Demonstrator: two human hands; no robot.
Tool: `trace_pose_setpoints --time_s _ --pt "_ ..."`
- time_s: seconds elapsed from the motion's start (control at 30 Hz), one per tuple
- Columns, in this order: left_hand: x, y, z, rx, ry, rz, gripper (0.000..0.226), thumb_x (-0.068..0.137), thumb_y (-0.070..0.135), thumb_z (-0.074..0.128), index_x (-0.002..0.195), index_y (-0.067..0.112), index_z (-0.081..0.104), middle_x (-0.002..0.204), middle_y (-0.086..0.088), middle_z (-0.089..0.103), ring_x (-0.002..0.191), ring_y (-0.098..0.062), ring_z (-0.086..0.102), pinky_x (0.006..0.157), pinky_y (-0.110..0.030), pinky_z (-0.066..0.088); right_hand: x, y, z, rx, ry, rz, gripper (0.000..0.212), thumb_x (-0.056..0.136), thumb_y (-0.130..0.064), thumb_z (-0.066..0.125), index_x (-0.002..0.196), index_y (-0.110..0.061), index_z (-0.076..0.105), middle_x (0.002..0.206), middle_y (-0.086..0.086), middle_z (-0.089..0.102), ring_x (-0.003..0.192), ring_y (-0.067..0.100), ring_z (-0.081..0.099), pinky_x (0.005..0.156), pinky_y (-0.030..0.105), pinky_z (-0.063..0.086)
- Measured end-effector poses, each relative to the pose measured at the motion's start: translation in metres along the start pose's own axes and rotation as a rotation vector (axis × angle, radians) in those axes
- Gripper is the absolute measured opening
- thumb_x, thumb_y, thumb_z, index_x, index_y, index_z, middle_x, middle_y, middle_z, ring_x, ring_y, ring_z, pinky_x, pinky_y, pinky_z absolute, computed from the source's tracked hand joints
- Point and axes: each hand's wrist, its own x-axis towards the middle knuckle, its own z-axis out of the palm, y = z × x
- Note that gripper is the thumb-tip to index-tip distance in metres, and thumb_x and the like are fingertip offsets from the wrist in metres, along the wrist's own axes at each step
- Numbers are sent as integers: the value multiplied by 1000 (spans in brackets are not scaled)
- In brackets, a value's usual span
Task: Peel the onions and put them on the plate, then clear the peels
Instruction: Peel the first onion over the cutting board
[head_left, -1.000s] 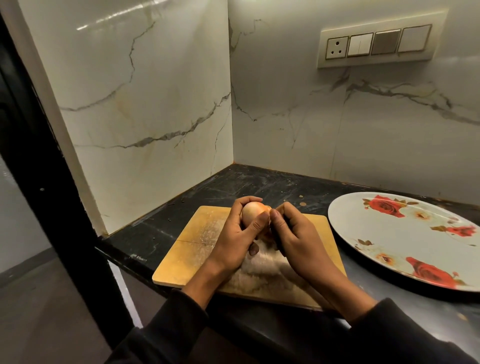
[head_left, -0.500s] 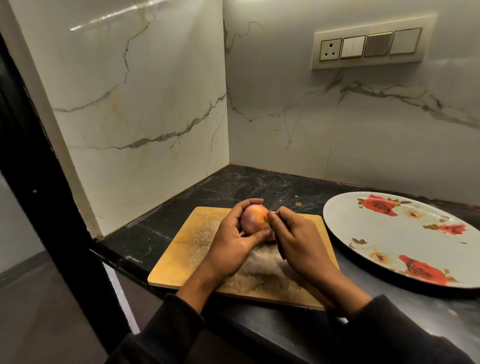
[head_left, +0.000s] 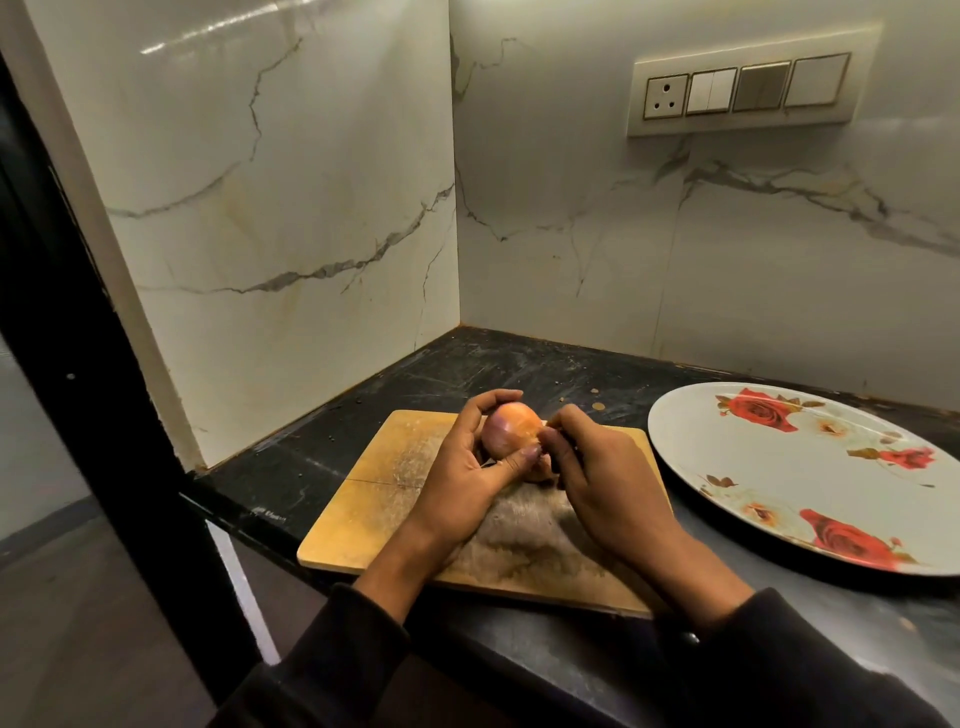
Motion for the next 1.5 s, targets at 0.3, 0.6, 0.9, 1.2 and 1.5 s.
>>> trace_pose_setpoints --time_s 0.3,0.6,0.9,1.2,1.5 --pt "2 4 2 19 22 38 46 93 17 66 132 36 51 133 7 48 99 -2 67 79 -26 59 3 0 -8 -273 -44 -188 32 104 -45 35 98 -22 57 86 -8 53 66 10 44 53 21 29" --pt "2 -2 1 372 -12 204 62 91 24 70 138 53 41 144 22 33 127 5 43 100 -22 50 1 -3 -1 -70 -13 -91 23 106 -37 41 83 -31 44 75 -14 49 68 9 49 57 27 37" --pt "-3 7 -1 897 114 357 55 82 36 78 126 38 45 122 7 52 95 -12 62 75 -26 58 -2 -38 -14 537 -114 123 49 106 -18 47 68 -42 65 62 -18 61 60 -1 54 57 15 43" --pt "-7 36 -18 483 -272 65 38 80 18 81 107 30 59 103 9 66 88 -5 68 71 -23 58 -4 -49 -25 820 -241 294 52 106 -20 46 56 -25 62 52 -3 45 47 7 36 45 17 30" --pt "-8 29 -34 -94 -577 -206 41 77 32 63 112 16 50 76 -9 56 54 -9 48 44 -15 37 -13 -56 -15 996 -240 344 38 105 -19 46 69 -15 55 54 0 37 44 8 28 42 21 23"
